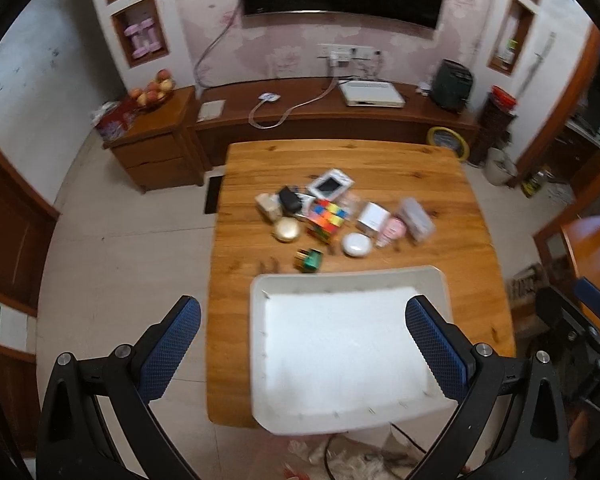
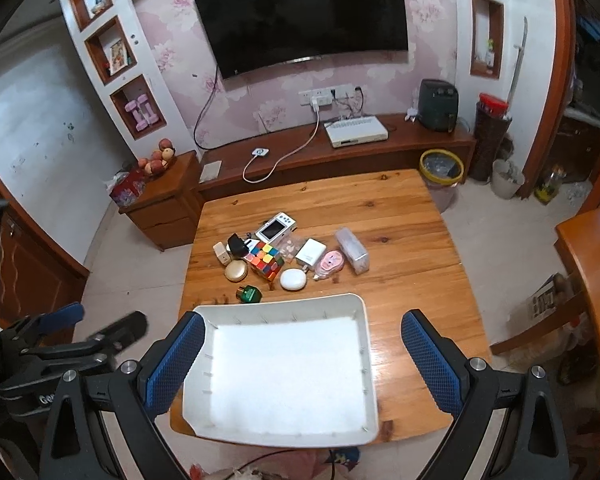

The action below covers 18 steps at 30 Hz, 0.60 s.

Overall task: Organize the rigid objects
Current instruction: 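Grasp the green jar with the left tool while the right tool grasps the white egg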

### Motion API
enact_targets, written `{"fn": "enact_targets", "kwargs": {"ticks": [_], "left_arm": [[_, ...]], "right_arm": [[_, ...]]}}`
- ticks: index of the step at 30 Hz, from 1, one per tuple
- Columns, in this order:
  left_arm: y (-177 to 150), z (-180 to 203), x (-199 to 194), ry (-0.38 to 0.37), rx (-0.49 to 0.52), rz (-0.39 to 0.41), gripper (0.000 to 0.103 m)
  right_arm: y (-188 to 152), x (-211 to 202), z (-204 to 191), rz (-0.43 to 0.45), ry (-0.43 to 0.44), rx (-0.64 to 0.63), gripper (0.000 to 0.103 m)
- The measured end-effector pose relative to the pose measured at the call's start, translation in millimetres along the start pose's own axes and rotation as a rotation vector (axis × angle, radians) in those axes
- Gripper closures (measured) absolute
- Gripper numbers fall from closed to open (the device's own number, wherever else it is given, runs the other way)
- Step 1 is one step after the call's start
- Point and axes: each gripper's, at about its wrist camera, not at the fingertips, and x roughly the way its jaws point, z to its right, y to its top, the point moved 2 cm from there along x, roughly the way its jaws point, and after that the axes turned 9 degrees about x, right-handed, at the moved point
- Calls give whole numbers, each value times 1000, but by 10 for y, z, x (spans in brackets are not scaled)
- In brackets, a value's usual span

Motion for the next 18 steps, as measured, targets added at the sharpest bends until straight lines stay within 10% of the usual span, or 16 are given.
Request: {"fn": "enact_targets", "kwargs": {"ticks": [18], "left_arm": [[113,-83,2312,-104,87,-356,1]], "right_arm": [[398,2506,-228,-321,-20,19,24]]}}
